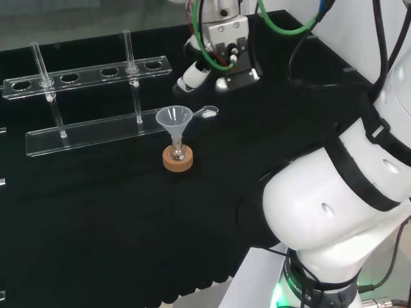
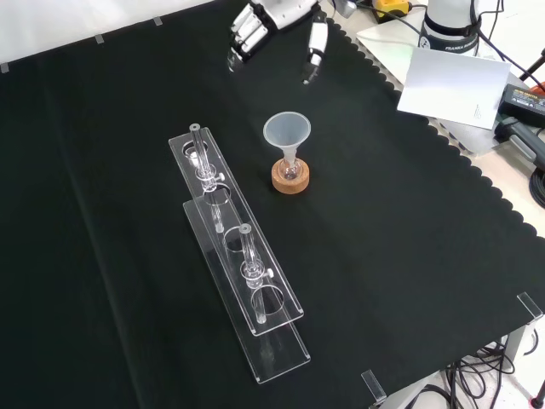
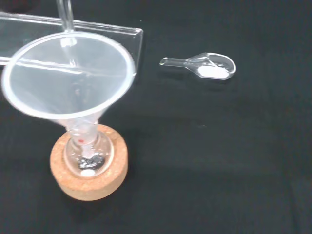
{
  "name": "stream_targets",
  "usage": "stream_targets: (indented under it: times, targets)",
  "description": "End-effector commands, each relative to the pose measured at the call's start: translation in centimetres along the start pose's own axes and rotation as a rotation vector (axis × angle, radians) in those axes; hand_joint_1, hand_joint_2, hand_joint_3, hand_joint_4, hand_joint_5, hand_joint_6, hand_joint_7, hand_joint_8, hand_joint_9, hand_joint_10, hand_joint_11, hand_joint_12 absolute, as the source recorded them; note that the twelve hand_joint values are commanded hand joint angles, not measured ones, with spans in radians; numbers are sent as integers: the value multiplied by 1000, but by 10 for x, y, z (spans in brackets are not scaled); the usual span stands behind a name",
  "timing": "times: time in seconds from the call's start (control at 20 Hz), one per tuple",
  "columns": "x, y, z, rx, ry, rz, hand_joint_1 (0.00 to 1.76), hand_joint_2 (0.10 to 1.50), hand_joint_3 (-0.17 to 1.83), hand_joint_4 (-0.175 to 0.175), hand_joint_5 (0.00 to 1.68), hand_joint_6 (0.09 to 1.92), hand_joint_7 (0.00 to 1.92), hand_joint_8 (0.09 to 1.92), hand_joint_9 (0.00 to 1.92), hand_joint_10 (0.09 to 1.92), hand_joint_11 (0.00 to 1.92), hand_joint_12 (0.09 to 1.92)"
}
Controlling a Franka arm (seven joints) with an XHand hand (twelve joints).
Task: Pick up the weighing funnel.
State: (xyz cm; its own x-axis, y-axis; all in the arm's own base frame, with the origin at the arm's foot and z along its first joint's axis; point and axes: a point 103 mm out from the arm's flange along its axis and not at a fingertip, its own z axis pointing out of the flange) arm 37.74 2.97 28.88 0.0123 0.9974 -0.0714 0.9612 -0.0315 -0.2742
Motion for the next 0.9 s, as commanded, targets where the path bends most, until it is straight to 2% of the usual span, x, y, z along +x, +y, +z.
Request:
stream_targets:
  times: [0.05,0.25,0.45,0.65,0.9]
  targets:
    - [-45,7,-6,-15,94,11,621,728,283,-35,320,87,230,661,496,615,401,1350]
    - [-73,16,-9,-45,139,23,635,722,307,-37,344,87,255,665,515,606,412,1345]
    - [-95,29,-8,-55,128,47,653,722,346,-37,434,87,338,676,592,590,464,1319]
    - [-112,49,-1,-33,117,69,777,717,387,-34,495,87,390,672,637,564,492,1302]
    - [-122,77,20,-9,108,57,872,661,509,-32,524,87,424,655,673,519,512,1287]
